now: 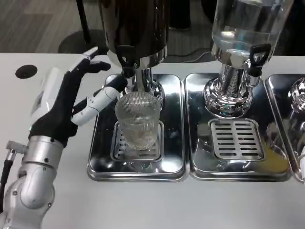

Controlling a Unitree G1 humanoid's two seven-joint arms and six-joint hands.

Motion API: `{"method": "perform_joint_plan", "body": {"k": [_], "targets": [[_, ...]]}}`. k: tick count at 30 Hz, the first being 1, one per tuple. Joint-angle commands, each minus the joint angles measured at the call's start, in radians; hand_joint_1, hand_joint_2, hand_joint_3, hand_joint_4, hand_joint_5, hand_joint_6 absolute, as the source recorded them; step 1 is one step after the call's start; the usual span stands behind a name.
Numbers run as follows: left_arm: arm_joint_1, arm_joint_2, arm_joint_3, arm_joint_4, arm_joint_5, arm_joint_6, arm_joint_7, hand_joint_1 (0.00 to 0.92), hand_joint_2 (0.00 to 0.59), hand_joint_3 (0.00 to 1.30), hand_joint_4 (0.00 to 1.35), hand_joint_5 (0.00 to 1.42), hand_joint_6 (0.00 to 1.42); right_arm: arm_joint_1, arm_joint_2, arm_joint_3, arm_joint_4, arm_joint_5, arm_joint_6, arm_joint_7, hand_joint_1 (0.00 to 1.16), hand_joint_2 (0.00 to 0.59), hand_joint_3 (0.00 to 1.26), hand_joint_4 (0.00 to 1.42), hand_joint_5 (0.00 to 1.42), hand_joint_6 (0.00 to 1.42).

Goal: Grasp the cup under the faucet to collect the drink, then remove the cup.

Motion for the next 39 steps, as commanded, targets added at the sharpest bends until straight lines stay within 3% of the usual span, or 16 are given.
{"method": "perform_joint_plan", "body": {"k": [1,12,19,28,39], "targets": [[0.041,0.007,0.028,-0.090,-0.012,0.043,-0.032,0.006,0.022,0.21,0.33,0.27,0.14,0.000,0.005,0.006,0.005,0.000,0.001,0.000,0.57,0.586,0.39,0.27,0.21,0.16],[0.102,0.002,0.062,-0.252,-0.029,0.115,-0.101,0.000,0.025,0.22,0.32,0.26,0.14,0.001,0.014,0.016,0.003,0.001,0.001,-0.001,0.57,0.586,0.39,0.27,0.21,0.16],[0.082,0.000,0.078,-0.258,-0.043,0.153,-0.122,0.000,0.034,0.25,0.34,0.26,0.15,0.002,0.014,0.017,0.003,0.001,-0.001,-0.001,0.57,0.586,0.39,0.27,0.22,0.16],[0.023,0.016,0.046,-0.228,-0.006,0.174,-0.145,0.000,0.044,0.28,0.36,0.27,0.16,0.011,0.011,0.009,-0.003,0.006,-0.005,-0.002,0.57,0.586,0.39,0.27,0.22,0.16],[0.000,0.000,0.008,-0.245,0.020,0.183,-0.151,0.000,0.047,0.28,0.35,0.27,0.16,0.023,0.010,0.000,-0.005,0.012,-0.012,-0.003,0.57,0.586,0.39,0.27,0.22,0.16]]}}
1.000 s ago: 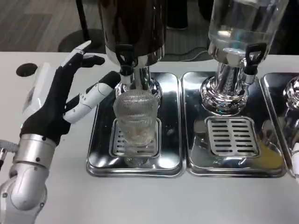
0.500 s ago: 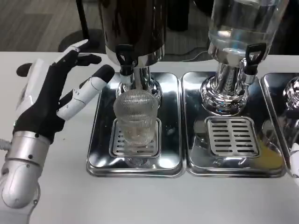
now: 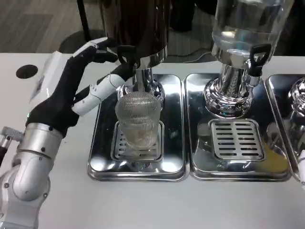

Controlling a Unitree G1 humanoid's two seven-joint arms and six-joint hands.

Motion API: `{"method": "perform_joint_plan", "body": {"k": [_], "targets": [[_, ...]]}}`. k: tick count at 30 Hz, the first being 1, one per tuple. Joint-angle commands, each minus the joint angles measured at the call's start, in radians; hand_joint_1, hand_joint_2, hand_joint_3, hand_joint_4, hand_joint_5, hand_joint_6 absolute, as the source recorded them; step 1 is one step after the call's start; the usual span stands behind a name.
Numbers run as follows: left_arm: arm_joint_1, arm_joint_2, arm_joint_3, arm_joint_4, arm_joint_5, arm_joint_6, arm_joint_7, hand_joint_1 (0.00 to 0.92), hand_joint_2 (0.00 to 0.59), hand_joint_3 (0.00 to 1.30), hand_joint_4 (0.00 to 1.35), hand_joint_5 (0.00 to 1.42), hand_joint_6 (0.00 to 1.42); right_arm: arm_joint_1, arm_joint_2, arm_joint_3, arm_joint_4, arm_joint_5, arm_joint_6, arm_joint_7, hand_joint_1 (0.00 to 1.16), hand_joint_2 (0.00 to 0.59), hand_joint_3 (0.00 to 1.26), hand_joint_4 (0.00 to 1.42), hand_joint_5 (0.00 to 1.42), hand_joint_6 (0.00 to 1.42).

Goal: Grasp the cup under the faucet to collect the drink, then remove the cup.

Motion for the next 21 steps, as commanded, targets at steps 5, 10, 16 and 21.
{"method": "perform_joint_plan", "body": {"k": [5,10,16,21], "targets": [[-0.025,-0.007,-0.023,-0.047,0.012,0.021,-0.015,0.000,0.048,0.29,0.35,0.28,0.16,0.007,0.001,-0.008,-0.005,0.008,-0.014,-0.004,0.57,0.586,0.39,0.27,0.22,0.16],[-0.034,-0.012,-0.026,-0.081,0.016,0.027,-0.017,0.000,0.049,0.30,0.35,0.28,0.16,0.009,0.000,-0.009,-0.004,0.009,-0.016,-0.004,0.57,0.586,0.39,0.27,0.22,0.16],[-0.024,-0.020,-0.033,-0.108,0.029,0.035,-0.016,0.000,0.050,0.33,0.35,0.28,0.16,0.009,0.000,-0.008,-0.003,0.008,-0.018,-0.005,0.57,0.586,0.39,0.27,0.22,0.16],[-0.011,-0.024,-0.025,-0.109,0.027,0.033,-0.013,0.000,0.050,0.35,0.35,0.28,0.16,0.006,0.000,-0.008,-0.001,0.009,-0.019,-0.005,0.57,0.586,0.39,0.27,0.22,0.16]]}}
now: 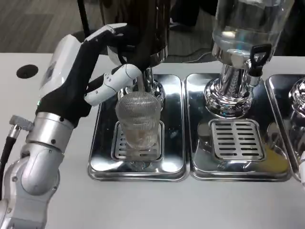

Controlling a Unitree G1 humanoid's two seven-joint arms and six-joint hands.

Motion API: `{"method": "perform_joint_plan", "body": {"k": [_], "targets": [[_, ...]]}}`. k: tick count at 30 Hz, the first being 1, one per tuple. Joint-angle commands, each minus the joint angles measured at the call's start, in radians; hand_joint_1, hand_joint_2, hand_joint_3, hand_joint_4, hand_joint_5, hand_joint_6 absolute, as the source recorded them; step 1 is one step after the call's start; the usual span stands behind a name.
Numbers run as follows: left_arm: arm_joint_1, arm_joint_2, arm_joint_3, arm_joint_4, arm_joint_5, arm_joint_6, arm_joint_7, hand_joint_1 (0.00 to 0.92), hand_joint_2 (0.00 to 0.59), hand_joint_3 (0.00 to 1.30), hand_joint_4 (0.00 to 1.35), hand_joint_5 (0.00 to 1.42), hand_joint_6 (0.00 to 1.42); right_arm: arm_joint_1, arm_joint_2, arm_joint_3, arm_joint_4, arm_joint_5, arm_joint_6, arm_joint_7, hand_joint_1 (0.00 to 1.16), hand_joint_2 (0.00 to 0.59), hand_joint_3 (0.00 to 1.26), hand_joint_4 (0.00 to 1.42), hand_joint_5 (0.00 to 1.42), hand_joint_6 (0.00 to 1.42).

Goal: Grasp the cup under the faucet to collect the drink, then remove the cup.

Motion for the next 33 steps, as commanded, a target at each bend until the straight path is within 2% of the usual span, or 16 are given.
{"method": "perform_joint_plan", "body": {"k": [1,7,12,22,33], "targets": [[0.018,-0.004,0.007,-0.009,-0.001,0.007,-0.004,0.000,0.050,0.35,0.35,0.28,0.16,0.000,0.000,-0.006,-0.001,0.008,-0.016,-0.005,0.57,0.586,0.39,0.27,0.22,0.16],[0.031,-0.008,0.016,-0.011,-0.006,0.004,0.001,0.000,0.051,0.35,0.36,0.28,0.16,0.001,0.001,-0.005,0.001,0.006,-0.017,-0.006,0.57,0.586,0.39,0.27,0.22,0.16],[0.038,-0.011,0.023,-0.013,-0.008,-0.001,0.004,0.000,0.051,0.35,0.41,0.30,0.16,0.003,0.002,-0.005,0.000,0.005,-0.019,-0.007,0.57,0.586,0.39,0.27,0.22,0.16],[0.058,-0.019,0.026,-0.033,-0.005,-0.011,0.004,0.000,0.052,0.46,0.50,0.30,0.18,0.007,0.004,-0.002,0.000,0.003,-0.022,-0.009,0.57,0.586,0.39,0.27,0.22,0.16],[0.101,-0.031,0.025,-0.056,0.005,-0.018,0.013,0.000,0.062,0.50,0.54,0.32,0.18,0.011,0.005,-0.004,0.002,0.005,-0.030,-0.010,0.57,0.586,0.39,0.27,0.22,0.16]]}}
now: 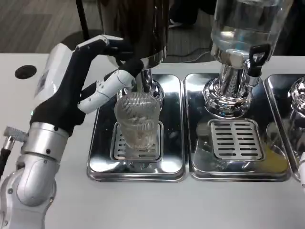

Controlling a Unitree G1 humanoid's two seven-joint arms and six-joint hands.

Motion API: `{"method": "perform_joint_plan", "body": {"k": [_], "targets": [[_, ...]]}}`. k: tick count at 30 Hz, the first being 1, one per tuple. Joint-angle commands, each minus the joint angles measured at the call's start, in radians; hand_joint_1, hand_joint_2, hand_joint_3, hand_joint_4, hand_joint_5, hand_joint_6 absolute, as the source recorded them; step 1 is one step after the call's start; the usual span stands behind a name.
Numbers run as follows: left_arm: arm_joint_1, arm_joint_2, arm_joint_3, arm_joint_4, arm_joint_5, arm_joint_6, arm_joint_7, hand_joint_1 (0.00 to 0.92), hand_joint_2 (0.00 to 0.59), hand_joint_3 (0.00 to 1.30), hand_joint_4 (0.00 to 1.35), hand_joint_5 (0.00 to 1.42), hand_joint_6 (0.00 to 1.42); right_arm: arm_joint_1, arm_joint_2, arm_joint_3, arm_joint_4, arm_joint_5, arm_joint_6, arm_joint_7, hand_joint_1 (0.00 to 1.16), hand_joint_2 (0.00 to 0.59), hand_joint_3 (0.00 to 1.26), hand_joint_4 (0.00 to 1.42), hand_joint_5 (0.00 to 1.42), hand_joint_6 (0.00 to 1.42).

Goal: Grasp the cup under the faucet to collect the drink, then remove the cup.

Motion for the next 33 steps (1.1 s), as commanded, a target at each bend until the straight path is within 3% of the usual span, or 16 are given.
{"method": "perform_joint_plan", "body": {"k": [1,33], "targets": [[0.036,-0.006,-0.006,-0.019,0.006,-0.014,0.004,0.000,0.062,0.50,0.54,0.32,0.18,0.004,0.004,-0.004,0.003,0.006,-0.020,-0.010,0.57,0.586,0.39,0.27,0.22,0.16],[0.061,-0.021,-0.010,-0.042,0.007,-0.017,0.011,0.000,0.064,0.50,0.54,0.34,0.19,0.013,0.005,-0.009,-0.006,0.011,-0.029,-0.007,0.57,0.586,0.39,0.27,0.22,0.16]]}}
